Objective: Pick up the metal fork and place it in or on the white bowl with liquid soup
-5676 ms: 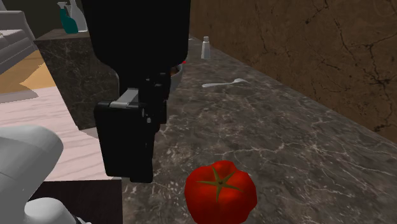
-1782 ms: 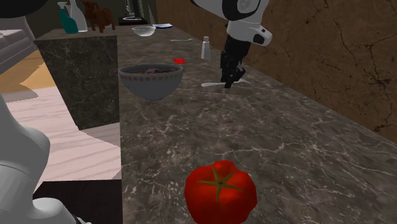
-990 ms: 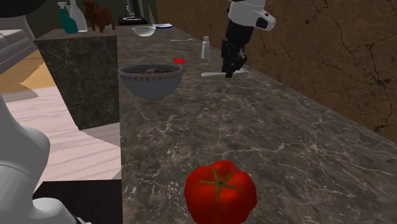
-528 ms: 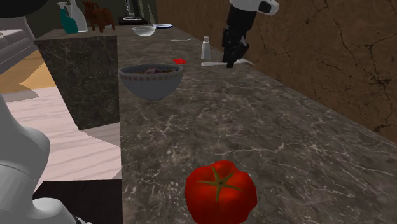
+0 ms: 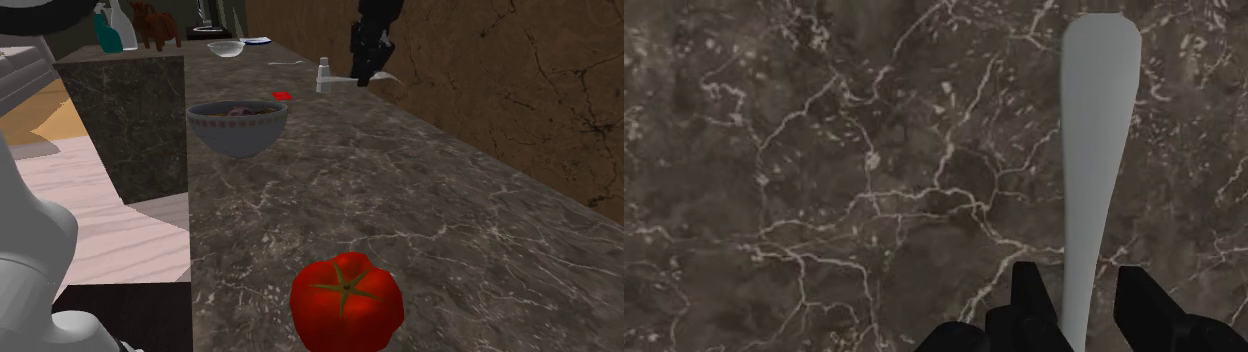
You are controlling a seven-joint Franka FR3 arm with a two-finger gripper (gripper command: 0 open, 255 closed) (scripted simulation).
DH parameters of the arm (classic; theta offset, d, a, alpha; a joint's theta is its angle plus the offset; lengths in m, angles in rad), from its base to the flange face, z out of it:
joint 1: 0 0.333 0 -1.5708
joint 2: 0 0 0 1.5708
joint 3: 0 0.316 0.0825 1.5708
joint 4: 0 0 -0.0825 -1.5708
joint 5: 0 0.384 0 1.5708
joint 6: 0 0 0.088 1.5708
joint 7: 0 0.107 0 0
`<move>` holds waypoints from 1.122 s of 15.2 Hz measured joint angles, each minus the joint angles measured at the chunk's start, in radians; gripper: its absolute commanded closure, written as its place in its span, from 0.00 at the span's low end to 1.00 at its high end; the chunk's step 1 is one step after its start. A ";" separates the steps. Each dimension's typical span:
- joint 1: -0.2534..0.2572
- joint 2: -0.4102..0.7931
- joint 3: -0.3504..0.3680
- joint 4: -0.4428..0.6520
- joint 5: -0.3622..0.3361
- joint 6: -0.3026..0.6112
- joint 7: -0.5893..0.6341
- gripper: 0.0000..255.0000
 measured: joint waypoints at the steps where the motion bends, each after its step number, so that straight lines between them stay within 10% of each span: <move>1: 0.000 0.003 0.000 0.022 -0.001 -0.018 0.003 1.00; 9: 0.017 0.056 0.004 0.195 -0.021 -0.139 0.035 1.00; 17: -0.013 -0.264 0.008 -0.185 0.102 -0.057 0.014 1.00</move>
